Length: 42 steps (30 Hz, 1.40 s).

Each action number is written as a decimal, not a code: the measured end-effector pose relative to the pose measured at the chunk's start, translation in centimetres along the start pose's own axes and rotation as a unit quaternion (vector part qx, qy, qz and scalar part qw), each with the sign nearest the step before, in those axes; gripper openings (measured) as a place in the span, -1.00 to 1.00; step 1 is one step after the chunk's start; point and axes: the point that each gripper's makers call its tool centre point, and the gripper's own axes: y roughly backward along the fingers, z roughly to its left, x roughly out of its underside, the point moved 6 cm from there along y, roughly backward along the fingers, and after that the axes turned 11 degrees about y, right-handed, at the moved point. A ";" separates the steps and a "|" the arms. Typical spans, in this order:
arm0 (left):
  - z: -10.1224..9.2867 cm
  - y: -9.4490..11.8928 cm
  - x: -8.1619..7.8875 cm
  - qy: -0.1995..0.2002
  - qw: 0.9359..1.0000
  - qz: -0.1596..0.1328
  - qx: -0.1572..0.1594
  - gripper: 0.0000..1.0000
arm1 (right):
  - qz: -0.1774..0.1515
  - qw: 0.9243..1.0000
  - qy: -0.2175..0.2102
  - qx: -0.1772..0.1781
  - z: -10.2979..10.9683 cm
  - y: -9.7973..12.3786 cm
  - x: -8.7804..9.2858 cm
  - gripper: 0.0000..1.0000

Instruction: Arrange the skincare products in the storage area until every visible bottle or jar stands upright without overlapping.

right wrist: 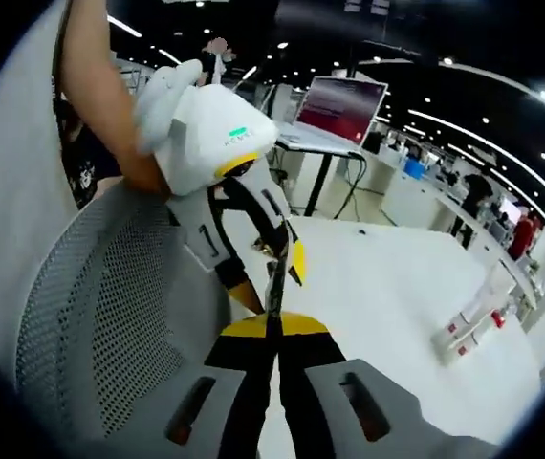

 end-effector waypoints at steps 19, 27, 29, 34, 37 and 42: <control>0.9 0.5 0.1 0.062 0.998 -0.019 0.016 -0.99 | -0.014 0.994 -0.104 0.040 -2.0 0.6 0.9 -0.98; 1.6 0.9 0.6 0.175 0.983 -0.017 0.045 -1.00 | -0.033 0.988 -0.134 0.072 -3.1 1.1 0.9 -0.80; 1.8 1.1 0.4 0.197 0.979 -0.025 0.049 -1.00 | -0.029 0.983 -0.159 0.090 -3.7 1.3 1.5 -0.72; 2.0 1.2 0.3 0.228 0.971 -0.032 0.059 -1.00 | -0.030 0.975 -0.190 0.114 -4.7 1.7 2.2 -0.45; 1.6 1.4 0.0 0.237 0.968 -0.041 0.075 -1.00 | -0.028 0.976 -0.180 0.117 -4.6 1.7 2.2 -0.40; 1.3 1.5 -0.7 0.273 0.952 -0.067 0.124 -1.00 | -0.023 0.976 -0.186 0.108 -4.3 1.4 2.2 -0.25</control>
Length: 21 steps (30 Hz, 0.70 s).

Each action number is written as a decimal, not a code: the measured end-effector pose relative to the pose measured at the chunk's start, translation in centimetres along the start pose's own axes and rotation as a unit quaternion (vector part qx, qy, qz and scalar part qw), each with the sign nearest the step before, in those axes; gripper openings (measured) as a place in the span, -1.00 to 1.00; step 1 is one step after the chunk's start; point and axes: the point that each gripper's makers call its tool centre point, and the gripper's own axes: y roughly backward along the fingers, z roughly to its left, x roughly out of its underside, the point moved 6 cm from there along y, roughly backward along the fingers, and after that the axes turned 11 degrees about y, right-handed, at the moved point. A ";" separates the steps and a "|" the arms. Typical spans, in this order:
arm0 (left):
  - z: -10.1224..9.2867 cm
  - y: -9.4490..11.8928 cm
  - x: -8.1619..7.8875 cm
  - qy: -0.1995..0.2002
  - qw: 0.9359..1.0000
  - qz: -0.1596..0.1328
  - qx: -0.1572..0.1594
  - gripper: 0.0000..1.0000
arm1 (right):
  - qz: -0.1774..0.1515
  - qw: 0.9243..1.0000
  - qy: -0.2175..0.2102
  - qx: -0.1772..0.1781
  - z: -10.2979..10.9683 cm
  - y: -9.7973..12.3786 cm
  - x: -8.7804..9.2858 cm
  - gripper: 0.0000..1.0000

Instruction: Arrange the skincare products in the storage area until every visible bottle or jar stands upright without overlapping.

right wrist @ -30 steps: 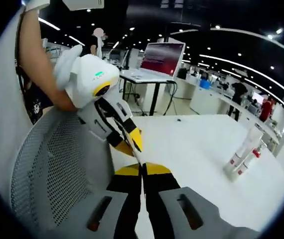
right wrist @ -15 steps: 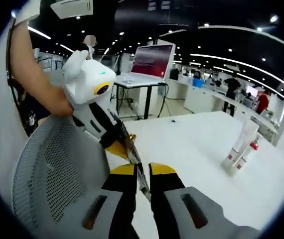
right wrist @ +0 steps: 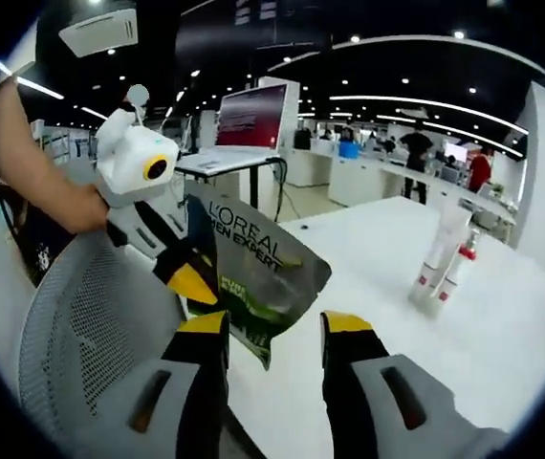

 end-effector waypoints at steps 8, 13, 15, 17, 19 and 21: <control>-0.8 0.1 -0.5 0.041 0.997 -0.016 0.062 -1.00 | -0.021 0.998 -0.052 0.000 -0.4 0.1 0.0 -0.20; -1.7 0.4 -0.8 0.084 0.988 -0.029 0.130 -1.00 | -0.020 0.998 -0.062 -0.012 -0.1 0.2 0.1 -0.32; -1.9 0.5 -0.9 0.087 0.985 -0.032 0.144 -1.00 | -0.025 0.997 -0.072 -0.018 0.0 0.2 0.0 -0.37; -1.8 0.5 -0.9 0.073 0.986 -0.037 0.142 -1.00 | -0.037 0.996 -0.082 -0.019 -0.1 0.4 -0.3 -0.37; -2.3 0.6 -1.0 0.074 0.984 -0.040 0.158 -1.00 | -0.048 0.995 -0.092 -0.016 -0.3 0.6 -0.4 -0.35; -2.7 0.6 -1.1 0.063 0.982 -0.043 0.171 -1.00 | -0.047 0.994 -0.098 -0.017 -0.4 0.6 -0.3 -0.36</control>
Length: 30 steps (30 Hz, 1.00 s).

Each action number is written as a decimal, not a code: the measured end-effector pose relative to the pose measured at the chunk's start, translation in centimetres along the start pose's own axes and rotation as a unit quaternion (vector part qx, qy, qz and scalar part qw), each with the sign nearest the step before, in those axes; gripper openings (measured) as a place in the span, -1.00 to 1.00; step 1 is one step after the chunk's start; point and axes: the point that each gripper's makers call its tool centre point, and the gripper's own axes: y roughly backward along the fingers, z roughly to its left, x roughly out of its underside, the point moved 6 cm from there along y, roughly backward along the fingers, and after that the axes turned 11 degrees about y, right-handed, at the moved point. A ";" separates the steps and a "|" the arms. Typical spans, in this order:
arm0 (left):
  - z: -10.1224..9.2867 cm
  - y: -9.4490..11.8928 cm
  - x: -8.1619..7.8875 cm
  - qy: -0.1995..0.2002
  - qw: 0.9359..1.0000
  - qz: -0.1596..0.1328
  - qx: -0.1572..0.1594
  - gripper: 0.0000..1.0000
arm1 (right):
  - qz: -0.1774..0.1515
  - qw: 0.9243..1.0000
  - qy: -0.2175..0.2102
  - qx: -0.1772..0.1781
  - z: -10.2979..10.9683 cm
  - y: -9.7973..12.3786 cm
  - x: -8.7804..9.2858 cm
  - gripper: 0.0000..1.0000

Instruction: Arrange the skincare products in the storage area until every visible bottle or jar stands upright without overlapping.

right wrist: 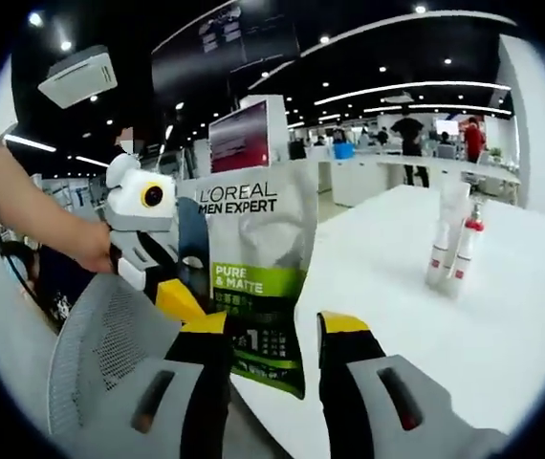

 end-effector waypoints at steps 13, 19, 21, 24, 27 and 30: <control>0.0 -0.1 0.6 -0.016 1.000 0.022 0.001 -1.00 | 0.010 0.998 -0.052 -0.046 0.7 0.3 0.6 -0.61; 0.2 0.1 0.6 0.025 1.000 0.017 0.007 -1.00 | 0.005 0.997 -0.067 -0.049 0.6 0.8 0.5 -0.74; 0.3 0.3 0.5 0.051 0.999 0.014 0.014 -1.00 | -0.001 0.993 -0.100 -0.060 0.7 0.9 0.5 -0.78; 0.4 0.4 0.3 0.062 0.998 0.005 0.018 -1.00 | -0.010 0.993 -0.103 -0.065 0.7 1.3 0.2 -0.85; 0.3 0.6 0.0 0.090 0.996 -0.008 0.025 -0.99 | -0.017 0.992 -0.105 -0.072 0.9 1.5 -0.1 -0.93; 0.3 0.6 -0.2 0.096 0.995 -0.019 0.026 -0.99 | -0.025 0.988 -0.126 -0.082 0.9 1.6 -0.3 -0.97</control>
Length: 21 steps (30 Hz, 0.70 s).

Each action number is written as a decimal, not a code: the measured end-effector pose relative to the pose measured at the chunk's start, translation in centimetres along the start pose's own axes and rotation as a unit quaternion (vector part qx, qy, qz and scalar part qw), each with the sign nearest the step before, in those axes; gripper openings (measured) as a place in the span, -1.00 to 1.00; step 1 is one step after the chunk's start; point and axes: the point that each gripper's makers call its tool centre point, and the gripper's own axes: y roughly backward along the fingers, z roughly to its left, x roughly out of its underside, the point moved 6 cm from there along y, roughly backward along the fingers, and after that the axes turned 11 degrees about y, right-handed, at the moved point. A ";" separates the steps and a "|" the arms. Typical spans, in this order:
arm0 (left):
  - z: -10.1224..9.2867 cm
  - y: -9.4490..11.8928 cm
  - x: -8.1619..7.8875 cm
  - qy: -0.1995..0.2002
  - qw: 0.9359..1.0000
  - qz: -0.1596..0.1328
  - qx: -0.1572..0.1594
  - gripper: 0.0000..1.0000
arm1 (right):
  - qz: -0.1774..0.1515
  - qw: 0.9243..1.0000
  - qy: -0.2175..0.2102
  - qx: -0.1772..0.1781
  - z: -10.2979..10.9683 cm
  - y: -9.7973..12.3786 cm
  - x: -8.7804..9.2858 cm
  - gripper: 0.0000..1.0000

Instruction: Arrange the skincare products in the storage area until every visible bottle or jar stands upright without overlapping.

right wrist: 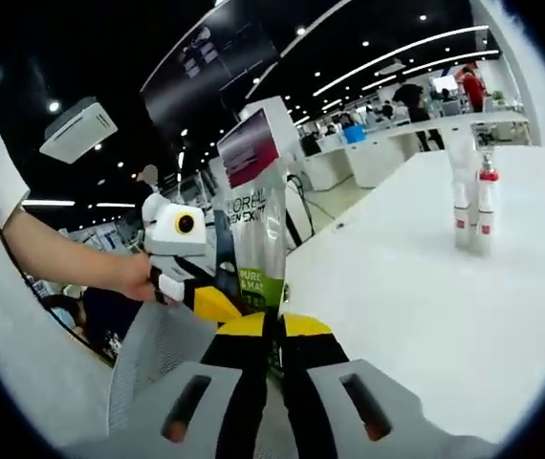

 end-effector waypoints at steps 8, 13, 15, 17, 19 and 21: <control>-0.3 0.0 -0.1 0.022 0.999 -0.009 0.023 -0.99 | -0.015 0.999 -0.040 -0.018 0.3 0.4 -0.3 -0.99; -1.1 0.1 -0.3 0.034 0.998 -0.023 0.038 -0.99 | -0.038 0.992 -0.107 -0.052 0.6 0.6 -1.0 -1.00; -1.1 0.3 -0.5 0.042 0.998 -0.027 0.045 -0.99 | -0.041 0.991 -0.114 -0.056 0.6 0.7 -1.0 -1.00; -1.2 0.5 -0.7 0.048 0.997 -0.035 0.051 -0.99 | -0.048 0.989 -0.126 -0.067 0.8 0.7 -1.2 -1.00; -1.2 0.5 -0.7 0.056 0.996 -0.035 0.056 -0.99 | -0.050 0.988 -0.131 -0.067 0.8 0.7 -1.3 -1.00; -1.2 0.5 -0.7 0.060 0.996 -0.032 0.059 -0.98 | -0.051 0.987 -0.137 -0.067 0.7 0.7 -1.2 -1.00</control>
